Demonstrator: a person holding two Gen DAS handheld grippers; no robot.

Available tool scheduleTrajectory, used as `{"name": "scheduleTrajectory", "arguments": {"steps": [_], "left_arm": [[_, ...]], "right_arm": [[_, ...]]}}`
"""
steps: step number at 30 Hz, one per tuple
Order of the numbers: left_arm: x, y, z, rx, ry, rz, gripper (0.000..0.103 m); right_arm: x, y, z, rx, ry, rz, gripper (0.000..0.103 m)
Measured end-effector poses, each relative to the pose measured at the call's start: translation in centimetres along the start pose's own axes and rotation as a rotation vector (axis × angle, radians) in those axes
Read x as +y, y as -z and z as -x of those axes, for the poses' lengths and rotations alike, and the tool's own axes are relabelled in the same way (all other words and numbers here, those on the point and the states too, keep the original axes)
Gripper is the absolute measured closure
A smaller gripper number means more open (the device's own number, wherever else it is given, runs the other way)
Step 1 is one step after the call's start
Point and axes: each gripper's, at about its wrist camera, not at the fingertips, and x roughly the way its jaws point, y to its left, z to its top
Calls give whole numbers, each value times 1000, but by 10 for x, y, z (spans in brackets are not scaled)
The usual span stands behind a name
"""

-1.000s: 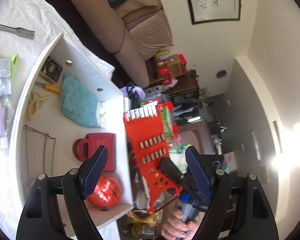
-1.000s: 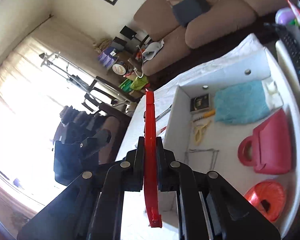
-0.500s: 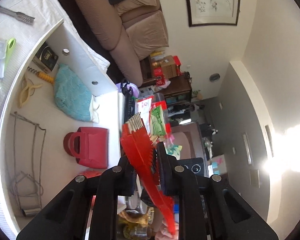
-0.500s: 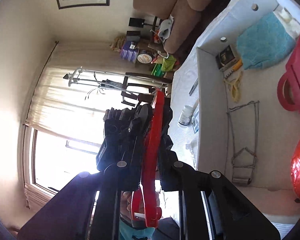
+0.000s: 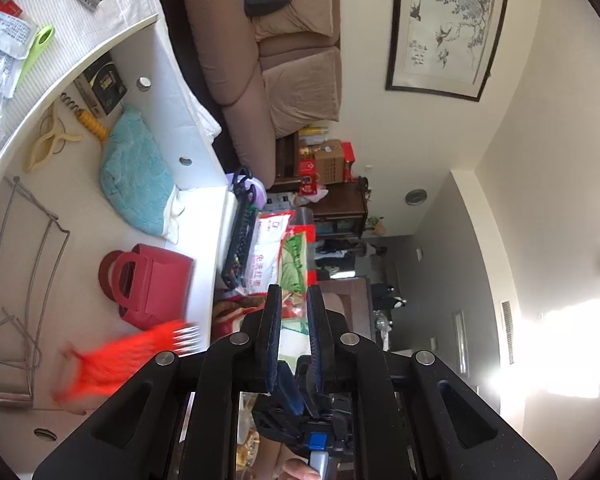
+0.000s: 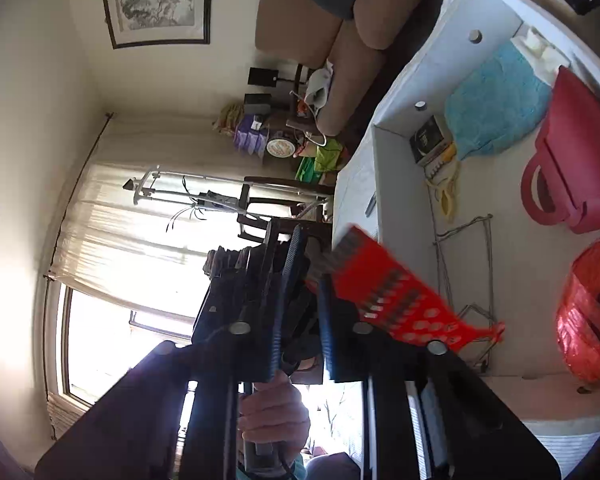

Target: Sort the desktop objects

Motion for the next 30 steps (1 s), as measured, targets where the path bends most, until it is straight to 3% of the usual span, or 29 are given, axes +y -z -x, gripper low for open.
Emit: {"name": "scheduleTrajectory", "arguments": {"steps": [2, 4, 6, 7, 8, 10, 13, 16, 21, 24, 27, 30], "left_arm": [[-2, -1, -2, 25, -55, -25, 94], [-12, -5, 0, 69, -124, -96, 93], [-26, -8, 6, 78, -237, -212, 77], [-31, -10, 8, 92, -281, -250, 60], [-34, -11, 8, 108, -322, -275, 52], [-39, -9, 3, 164, -405, -354, 52], [-44, 4, -21, 263, -571, -557, 50], [-23, 18, -56, 414, -627, -601, 50], [10, 51, -114, 613, -844, -833, 50], [23, 55, -133, 682, -855, -866, 45], [41, 49, -144, 729, -842, -810, 44], [53, 50, -149, 762, -854, -827, 35]], "right_arm": [[3, 3, -6, 13, 78, 29, 93], [16, 4, -4, 11, 260, 158, 92], [30, 9, 1, 29, 417, 294, 86], [34, 11, 1, 40, 494, 343, 82], [37, 13, 3, 51, 563, 383, 77], [41, 16, 2, 81, 671, 466, 76], [43, 17, 1, 108, 850, 556, 69], [39, 12, 17, 89, 852, 506, 69], [32, 9, 45, 44, 783, 432, 69], [29, 10, 54, 34, 778, 437, 66], [26, 10, 63, 31, 764, 434, 63], [21, 9, 69, 27, 757, 427, 63]]}}
